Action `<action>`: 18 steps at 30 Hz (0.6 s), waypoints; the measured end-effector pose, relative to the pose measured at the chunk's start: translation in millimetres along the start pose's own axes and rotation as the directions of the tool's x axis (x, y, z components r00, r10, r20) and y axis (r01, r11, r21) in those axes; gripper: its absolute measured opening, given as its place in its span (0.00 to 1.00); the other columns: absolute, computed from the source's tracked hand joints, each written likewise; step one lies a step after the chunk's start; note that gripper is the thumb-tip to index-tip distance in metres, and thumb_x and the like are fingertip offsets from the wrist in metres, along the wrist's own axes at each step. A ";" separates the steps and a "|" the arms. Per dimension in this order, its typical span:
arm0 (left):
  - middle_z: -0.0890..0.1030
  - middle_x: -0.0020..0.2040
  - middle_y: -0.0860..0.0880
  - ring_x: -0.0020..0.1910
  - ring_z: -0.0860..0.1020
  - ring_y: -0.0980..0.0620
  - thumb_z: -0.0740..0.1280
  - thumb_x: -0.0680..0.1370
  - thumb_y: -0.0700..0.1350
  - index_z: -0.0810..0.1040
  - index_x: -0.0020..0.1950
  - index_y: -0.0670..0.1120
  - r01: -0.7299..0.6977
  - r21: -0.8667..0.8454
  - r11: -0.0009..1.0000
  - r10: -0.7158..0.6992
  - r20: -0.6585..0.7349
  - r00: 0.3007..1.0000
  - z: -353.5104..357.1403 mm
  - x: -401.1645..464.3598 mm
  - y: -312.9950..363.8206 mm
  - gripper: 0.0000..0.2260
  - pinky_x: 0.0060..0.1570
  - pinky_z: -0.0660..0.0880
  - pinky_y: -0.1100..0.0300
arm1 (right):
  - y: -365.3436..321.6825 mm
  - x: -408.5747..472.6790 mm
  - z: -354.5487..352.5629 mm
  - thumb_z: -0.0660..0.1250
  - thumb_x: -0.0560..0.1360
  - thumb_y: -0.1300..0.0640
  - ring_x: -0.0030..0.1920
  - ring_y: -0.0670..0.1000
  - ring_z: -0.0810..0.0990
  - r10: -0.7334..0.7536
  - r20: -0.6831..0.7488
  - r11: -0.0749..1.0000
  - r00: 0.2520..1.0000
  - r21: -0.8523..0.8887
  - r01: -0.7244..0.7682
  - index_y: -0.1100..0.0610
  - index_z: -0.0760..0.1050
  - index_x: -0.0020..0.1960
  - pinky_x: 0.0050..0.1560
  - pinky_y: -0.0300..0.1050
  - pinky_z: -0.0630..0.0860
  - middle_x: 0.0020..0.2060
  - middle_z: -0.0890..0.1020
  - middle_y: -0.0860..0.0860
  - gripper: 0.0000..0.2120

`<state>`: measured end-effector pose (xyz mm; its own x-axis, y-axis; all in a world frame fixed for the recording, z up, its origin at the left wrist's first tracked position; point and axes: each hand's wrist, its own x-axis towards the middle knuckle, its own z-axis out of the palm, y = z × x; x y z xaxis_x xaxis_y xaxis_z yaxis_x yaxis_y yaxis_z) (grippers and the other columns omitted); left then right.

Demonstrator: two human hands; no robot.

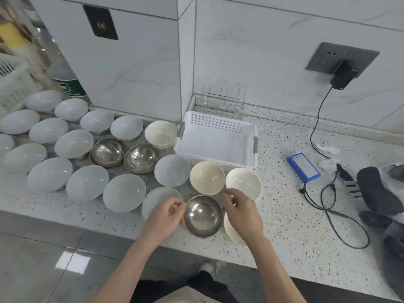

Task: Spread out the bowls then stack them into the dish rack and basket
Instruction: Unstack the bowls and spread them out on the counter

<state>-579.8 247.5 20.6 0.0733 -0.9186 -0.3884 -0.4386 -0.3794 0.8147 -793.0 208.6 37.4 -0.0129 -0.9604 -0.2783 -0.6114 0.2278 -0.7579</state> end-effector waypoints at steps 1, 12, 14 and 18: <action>0.83 0.35 0.53 0.27 0.76 0.62 0.64 0.81 0.52 0.78 0.45 0.52 0.015 -0.020 1.000 -0.015 -0.027 1.000 -16.4 -2.3 -11.1 0.07 0.33 0.71 0.62 | -15.2 -0.2 18.5 0.61 0.78 0.47 0.37 0.43 0.80 -0.034 0.026 0.999 0.999 0.031 0.033 0.45 0.79 0.56 0.36 0.38 0.75 0.34 0.82 0.45 0.10; 0.83 0.32 0.49 0.33 0.81 0.56 0.66 0.81 0.47 0.79 0.48 0.52 0.178 -0.262 0.949 -0.251 -0.279 0.927 -250.7 -52.6 -190.3 0.04 0.31 0.71 0.62 | -188.0 -44.4 274.3 0.62 0.79 0.54 0.32 0.37 0.77 -0.123 0.334 0.975 0.934 0.217 0.050 0.51 0.81 0.48 0.34 0.28 0.69 0.36 0.85 0.42 0.08; 0.83 0.35 0.48 0.34 0.81 0.57 0.65 0.81 0.45 0.79 0.49 0.51 0.204 -0.300 0.932 -0.296 -0.303 0.906 -288.1 -67.9 -214.1 0.04 0.31 0.71 0.63 | -217.0 -59.2 314.0 0.62 0.79 0.54 0.33 0.37 0.77 -0.131 0.405 0.972 0.905 0.233 0.036 0.49 0.80 0.51 0.38 0.31 0.71 0.35 0.85 0.43 0.08; 0.83 0.38 0.46 0.29 0.74 0.55 0.64 0.82 0.44 0.79 0.50 0.50 0.238 -0.361 0.902 -0.367 -0.352 0.861 -352.3 -89.4 -249.8 0.05 0.29 0.68 0.63 | -266.0 -79.1 374.4 0.61 0.79 0.53 0.40 0.39 0.79 -0.096 0.543 0.968 0.834 0.245 -0.048 0.47 0.80 0.52 0.45 0.35 0.73 0.34 0.85 0.45 0.09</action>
<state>-161.2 385.4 3.6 0.5396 -0.6903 -0.4821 -0.0552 -0.6004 0.7978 -333.1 284.0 40.1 0.4780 -0.7358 -0.4797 -0.3974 0.3059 -0.8652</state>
